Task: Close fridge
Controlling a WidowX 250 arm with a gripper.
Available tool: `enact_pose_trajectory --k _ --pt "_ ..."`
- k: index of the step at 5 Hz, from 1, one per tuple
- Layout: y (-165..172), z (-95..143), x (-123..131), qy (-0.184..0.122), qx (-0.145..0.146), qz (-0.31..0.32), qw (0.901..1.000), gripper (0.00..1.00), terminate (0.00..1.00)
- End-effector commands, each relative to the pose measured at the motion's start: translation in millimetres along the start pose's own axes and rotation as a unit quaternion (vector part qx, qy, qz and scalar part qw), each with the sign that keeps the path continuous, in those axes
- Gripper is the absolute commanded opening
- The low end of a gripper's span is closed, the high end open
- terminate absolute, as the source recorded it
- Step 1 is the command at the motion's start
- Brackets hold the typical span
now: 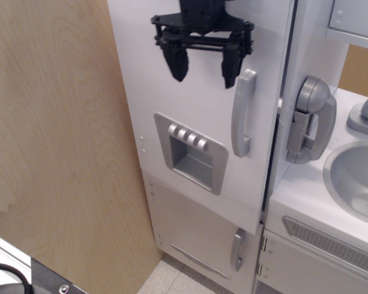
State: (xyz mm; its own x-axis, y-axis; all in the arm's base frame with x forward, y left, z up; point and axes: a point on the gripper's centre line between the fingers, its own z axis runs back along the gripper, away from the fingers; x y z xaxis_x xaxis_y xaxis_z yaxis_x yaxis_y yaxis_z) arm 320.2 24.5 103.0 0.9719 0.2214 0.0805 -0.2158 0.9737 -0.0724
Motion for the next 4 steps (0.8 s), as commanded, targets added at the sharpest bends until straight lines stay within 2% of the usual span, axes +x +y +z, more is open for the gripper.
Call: enact_pose_trajectory --k 1,3,4 --pt "4.5 13.6 25.0 -0.033 -0.001 0.016 0.9993 1.00 0.00" --pt "1.8 14.9 25.5 -0.038 -0.006 0.017 0.9991 1.00 0.00" --pt "10.4 16.5 1.6 -0.029 0.000 -0.002 0.9996 1.00 0.00"
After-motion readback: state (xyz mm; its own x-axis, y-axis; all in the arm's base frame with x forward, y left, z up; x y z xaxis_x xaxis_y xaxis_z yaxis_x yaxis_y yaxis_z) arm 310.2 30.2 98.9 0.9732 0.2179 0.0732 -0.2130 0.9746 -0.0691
